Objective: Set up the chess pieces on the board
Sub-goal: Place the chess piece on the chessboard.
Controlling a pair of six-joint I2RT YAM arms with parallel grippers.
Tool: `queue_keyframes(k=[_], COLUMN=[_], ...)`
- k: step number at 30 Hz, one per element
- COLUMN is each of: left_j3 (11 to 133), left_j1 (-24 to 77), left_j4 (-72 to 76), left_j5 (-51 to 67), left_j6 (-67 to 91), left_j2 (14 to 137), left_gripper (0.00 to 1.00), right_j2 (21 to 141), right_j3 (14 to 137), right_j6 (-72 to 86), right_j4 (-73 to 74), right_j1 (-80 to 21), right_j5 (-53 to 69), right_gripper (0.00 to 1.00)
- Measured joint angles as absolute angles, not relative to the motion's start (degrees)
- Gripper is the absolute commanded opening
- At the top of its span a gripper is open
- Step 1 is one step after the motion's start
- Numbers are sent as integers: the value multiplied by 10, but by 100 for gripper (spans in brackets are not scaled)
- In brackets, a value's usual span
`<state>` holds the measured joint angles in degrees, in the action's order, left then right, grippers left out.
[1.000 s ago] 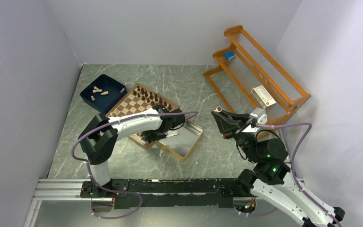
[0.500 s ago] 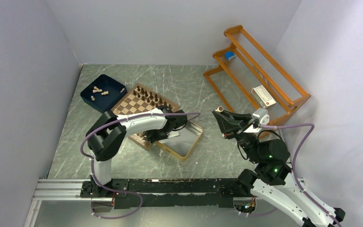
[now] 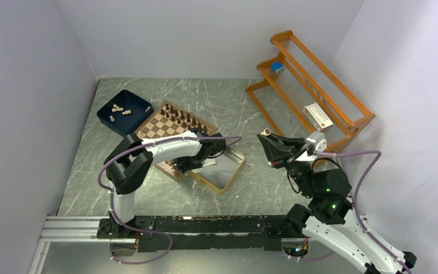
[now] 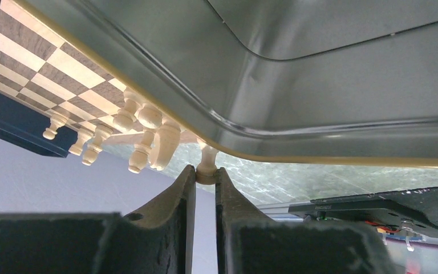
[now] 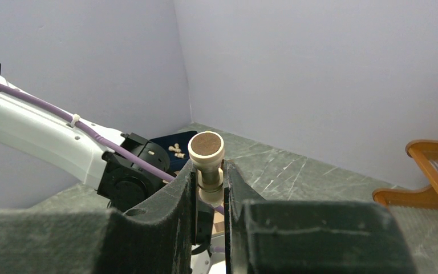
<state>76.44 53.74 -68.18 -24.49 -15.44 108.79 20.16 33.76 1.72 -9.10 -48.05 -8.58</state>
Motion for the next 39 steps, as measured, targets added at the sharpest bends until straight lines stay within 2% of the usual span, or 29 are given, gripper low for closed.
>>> queue_keyframes(k=[11, 27, 31, 39], left_j3=[764, 763, 763, 765], left_j1=[537, 537, 537, 537], left_j4=[-682, -682, -682, -682], left_j5=[-245, -259, -260, -270], left_j6=[-154, -154, -154, -154], left_j2=[1100, 1101, 1101, 1105], left_gripper=[18, 33, 32, 24], right_j2=[199, 197, 197, 196], right_j3=[338, 338, 338, 338], right_j6=[17, 17, 17, 19], right_j4=[-91, -91, -91, -91], right_j1=[-481, -481, -481, -481], right_j5=[-86, -86, -86, -86], right_gripper=[10, 11, 11, 11])
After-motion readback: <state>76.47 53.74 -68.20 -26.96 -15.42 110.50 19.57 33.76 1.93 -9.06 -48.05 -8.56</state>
